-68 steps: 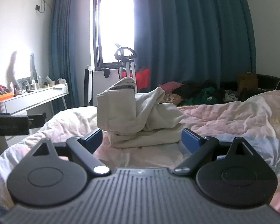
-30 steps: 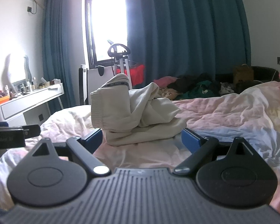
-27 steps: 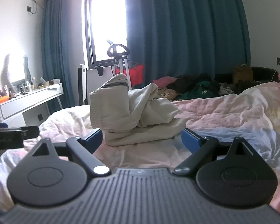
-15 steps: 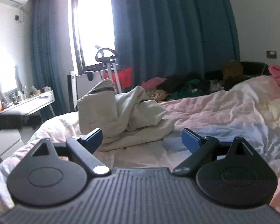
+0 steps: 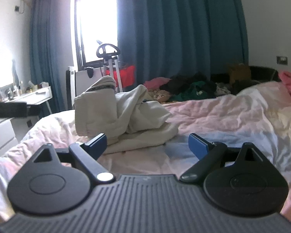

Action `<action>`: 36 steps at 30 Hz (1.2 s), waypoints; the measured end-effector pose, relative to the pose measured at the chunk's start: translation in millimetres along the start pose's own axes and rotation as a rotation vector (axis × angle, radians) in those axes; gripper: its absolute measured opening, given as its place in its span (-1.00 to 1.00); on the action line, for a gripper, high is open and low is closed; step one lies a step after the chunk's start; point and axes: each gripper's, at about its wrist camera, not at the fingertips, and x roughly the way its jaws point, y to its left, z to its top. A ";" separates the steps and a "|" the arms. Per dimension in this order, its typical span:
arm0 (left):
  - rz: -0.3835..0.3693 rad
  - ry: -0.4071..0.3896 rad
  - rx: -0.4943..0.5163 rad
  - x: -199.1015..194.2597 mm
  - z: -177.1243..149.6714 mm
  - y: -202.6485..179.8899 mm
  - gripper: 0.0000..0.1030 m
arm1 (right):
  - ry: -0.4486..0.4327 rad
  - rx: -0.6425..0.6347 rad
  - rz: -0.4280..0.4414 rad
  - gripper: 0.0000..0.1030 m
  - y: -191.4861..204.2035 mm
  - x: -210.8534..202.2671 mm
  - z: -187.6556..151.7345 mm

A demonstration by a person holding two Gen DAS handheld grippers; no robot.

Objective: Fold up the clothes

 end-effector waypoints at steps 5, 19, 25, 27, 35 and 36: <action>-0.010 -0.008 0.003 2.4 -0.8 32.0 1.00 | 0.024 -0.063 0.042 0.79 32.7 42.3 14.4; 0.195 0.059 -0.271 61.3 -25.9 147.9 1.00 | 0.077 -0.309 0.156 0.79 184.2 233.1 64.6; 0.189 0.154 -0.417 91.6 -52.5 179.6 1.00 | 0.147 -0.439 -0.047 0.43 224.9 303.7 51.9; 0.175 0.167 -0.450 95.8 -59.0 181.3 1.00 | 0.154 -0.407 -0.087 -0.06 216.5 306.2 53.5; 0.015 0.165 -0.573 97.7 -59.8 149.6 1.00 | 0.020 -0.198 -0.169 -0.80 136.2 208.2 97.7; -0.015 0.161 -0.590 96.0 -60.7 144.0 1.00 | 0.008 -0.174 -0.169 -0.81 123.9 191.9 102.2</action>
